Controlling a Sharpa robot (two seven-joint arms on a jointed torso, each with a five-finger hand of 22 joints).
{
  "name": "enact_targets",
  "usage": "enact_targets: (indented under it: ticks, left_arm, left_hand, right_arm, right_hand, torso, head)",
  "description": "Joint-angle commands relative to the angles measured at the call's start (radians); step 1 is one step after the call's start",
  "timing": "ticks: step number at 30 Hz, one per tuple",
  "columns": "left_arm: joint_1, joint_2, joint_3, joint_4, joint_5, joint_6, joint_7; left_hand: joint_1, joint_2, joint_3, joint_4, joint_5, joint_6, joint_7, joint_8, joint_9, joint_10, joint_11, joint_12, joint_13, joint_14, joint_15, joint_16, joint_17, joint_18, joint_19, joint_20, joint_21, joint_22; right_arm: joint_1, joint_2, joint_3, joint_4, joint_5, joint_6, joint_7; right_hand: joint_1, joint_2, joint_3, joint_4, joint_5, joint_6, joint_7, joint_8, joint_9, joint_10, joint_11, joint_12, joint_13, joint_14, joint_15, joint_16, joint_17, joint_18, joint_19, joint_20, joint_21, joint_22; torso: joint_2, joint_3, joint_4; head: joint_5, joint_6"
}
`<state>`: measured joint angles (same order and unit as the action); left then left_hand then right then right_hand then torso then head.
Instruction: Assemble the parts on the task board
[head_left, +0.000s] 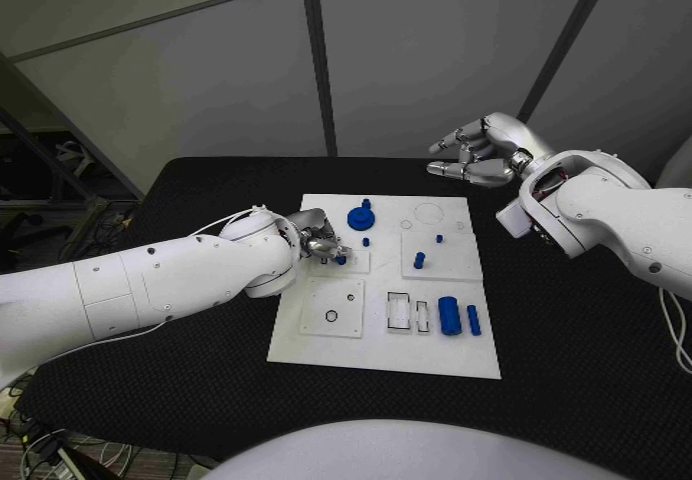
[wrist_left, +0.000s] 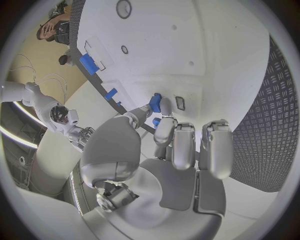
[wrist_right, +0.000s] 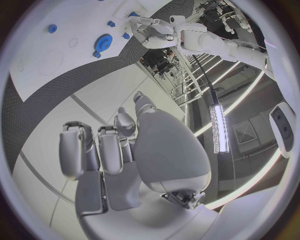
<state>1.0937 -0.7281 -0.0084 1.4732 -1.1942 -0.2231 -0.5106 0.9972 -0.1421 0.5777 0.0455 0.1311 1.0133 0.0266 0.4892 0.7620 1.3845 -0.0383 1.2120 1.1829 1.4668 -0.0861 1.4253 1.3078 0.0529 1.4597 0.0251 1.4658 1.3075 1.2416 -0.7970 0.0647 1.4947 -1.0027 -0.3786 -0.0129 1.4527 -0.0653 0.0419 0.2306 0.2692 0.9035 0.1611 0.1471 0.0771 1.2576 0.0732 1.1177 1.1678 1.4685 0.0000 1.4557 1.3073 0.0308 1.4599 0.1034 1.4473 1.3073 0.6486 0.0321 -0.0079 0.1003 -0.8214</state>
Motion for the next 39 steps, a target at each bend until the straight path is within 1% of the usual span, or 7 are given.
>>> enact_targets:
  ticks: [1, 10, 18, 23, 33, 36, 39]
  left_arm:
    - [-0.005, 0.001, -0.005, -0.004, 0.005, 0.038, -0.011]
    - [-0.005, 0.002, -0.005, -0.005, 0.005, 0.041, -0.011]
    - [-0.005, 0.004, -0.005, -0.007, 0.005, 0.034, -0.011]
    - [-0.005, 0.004, -0.004, -0.010, 0.005, 0.026, -0.012]
    - [-0.004, 0.002, -0.003, -0.011, 0.005, 0.012, -0.013]
    - [-0.004, -0.001, 0.002, -0.005, 0.005, 0.010, -0.013]
    - [-0.004, -0.005, 0.013, 0.000, 0.010, 0.010, -0.013]
  left_hand:
    - [-0.011, 0.003, -0.011, 0.002, 0.003, 0.006, -0.001, -0.002, 0.002, 0.007, -0.003, 0.007, 0.003, 0.062, -0.007, 0.006, 0.106, -0.015, 0.012, -0.003, 0.004, 0.115]
    - [-0.019, -0.001, -0.035, 0.009, 0.002, 0.010, -0.003, -0.001, 0.007, 0.011, -0.004, 0.012, 0.009, 0.062, -0.008, 0.006, 0.106, -0.017, 0.017, -0.004, 0.008, 0.123]
    - [-0.045, 0.005, -0.094, 0.038, 0.001, 0.013, -0.002, -0.001, 0.015, 0.011, -0.004, 0.015, 0.012, 0.062, -0.008, 0.005, 0.106, -0.017, 0.018, -0.004, 0.009, 0.126]
    - [-0.054, 0.010, -0.139, 0.056, -0.027, 0.014, -0.001, -0.002, 0.021, 0.011, -0.003, 0.016, 0.013, 0.062, -0.008, 0.005, 0.106, -0.018, 0.019, -0.004, 0.009, 0.129]
    - [-0.071, 0.020, -0.228, 0.092, -0.031, 0.015, 0.000, -0.006, 0.028, 0.010, -0.002, 0.017, 0.015, 0.062, -0.007, 0.005, 0.106, -0.018, 0.020, -0.004, 0.008, 0.131]
    - [-0.074, 0.018, -0.272, 0.106, -0.032, 0.017, -0.002, -0.007, 0.031, 0.011, -0.003, 0.019, 0.017, 0.062, -0.008, 0.005, 0.106, -0.018, 0.021, -0.004, 0.008, 0.132]
    - [-0.071, 0.015, -0.312, 0.118, -0.032, 0.017, -0.002, -0.008, 0.034, 0.012, -0.004, 0.020, 0.019, 0.062, -0.008, 0.005, 0.106, -0.018, 0.022, -0.005, 0.009, 0.134]
  right_arm:
    - [0.002, 0.000, 0.000, 0.002, -0.003, 0.000, 0.004]
    - [0.002, -0.001, 0.000, 0.003, -0.003, 0.000, 0.004]
    - [0.002, 0.000, 0.000, 0.003, -0.003, -0.002, 0.005]
    - [0.002, 0.000, 0.000, 0.003, -0.003, -0.004, 0.004]
    - [0.002, 0.001, 0.000, 0.002, -0.003, -0.006, 0.003]
    - [0.002, 0.001, 0.000, 0.000, -0.003, -0.006, 0.003]
    - [0.002, 0.001, 0.000, -0.002, -0.003, -0.006, 0.004]
  right_hand:
    - [-0.001, 0.008, -0.001, -0.002, 0.003, 0.008, -0.001, 0.005, -0.002, 0.000, -0.003, -0.004, -0.002, 0.061, -0.008, -0.004, 0.103, 0.018, -0.001, -0.005, -0.006, 0.049]
    - [-0.002, 0.007, -0.002, -0.001, 0.003, 0.008, -0.001, 0.005, -0.002, -0.001, -0.003, -0.005, -0.003, 0.060, -0.008, -0.005, 0.102, 0.018, -0.001, -0.005, -0.007, 0.047]
    - [-0.009, 0.007, -0.006, 0.003, 0.003, 0.007, -0.002, 0.004, -0.003, -0.003, -0.003, -0.008, -0.006, 0.060, -0.008, -0.008, 0.100, 0.019, -0.003, -0.005, -0.010, 0.043]
    - [-0.014, 0.008, -0.009, 0.007, 0.003, 0.006, -0.002, 0.004, -0.003, -0.005, -0.003, -0.010, -0.009, 0.060, -0.008, -0.009, 0.099, 0.020, -0.004, -0.005, -0.012, 0.041]
    - [-0.026, 0.006, -0.016, 0.014, 0.007, 0.005, -0.002, 0.004, -0.004, -0.008, -0.003, -0.012, -0.013, 0.060, -0.008, -0.012, 0.097, 0.020, -0.006, -0.005, -0.016, 0.036]
    - [-0.028, 0.006, -0.017, 0.015, 0.008, 0.005, -0.002, 0.004, -0.004, -0.008, -0.003, -0.012, -0.013, 0.060, -0.008, -0.012, 0.097, 0.021, -0.006, -0.005, -0.016, 0.035]
    - [-0.028, 0.006, -0.017, 0.015, 0.008, 0.005, -0.002, 0.004, -0.004, -0.008, -0.003, -0.012, -0.013, 0.060, -0.008, -0.012, 0.097, 0.021, -0.006, -0.005, -0.016, 0.035]
  torso:
    - [0.000, -0.0003, 0.0001]
    - [0.000, -0.0006, 0.0002]
    - [0.000, -0.0010, 0.0007]
    - [0.000, -0.0010, 0.0005]
    - [-0.001, -0.0020, 0.0005]
    - [-0.002, -0.0026, 0.0013]
    - [-0.001, -0.0021, 0.0012]
  head:
    - [0.000, -0.001]
    - [-0.001, -0.003]
    - [-0.001, -0.003]
    - [-0.001, -0.003]
    - [-0.003, -0.002]
    - [-0.004, 0.000]
    - [-0.003, 0.001]
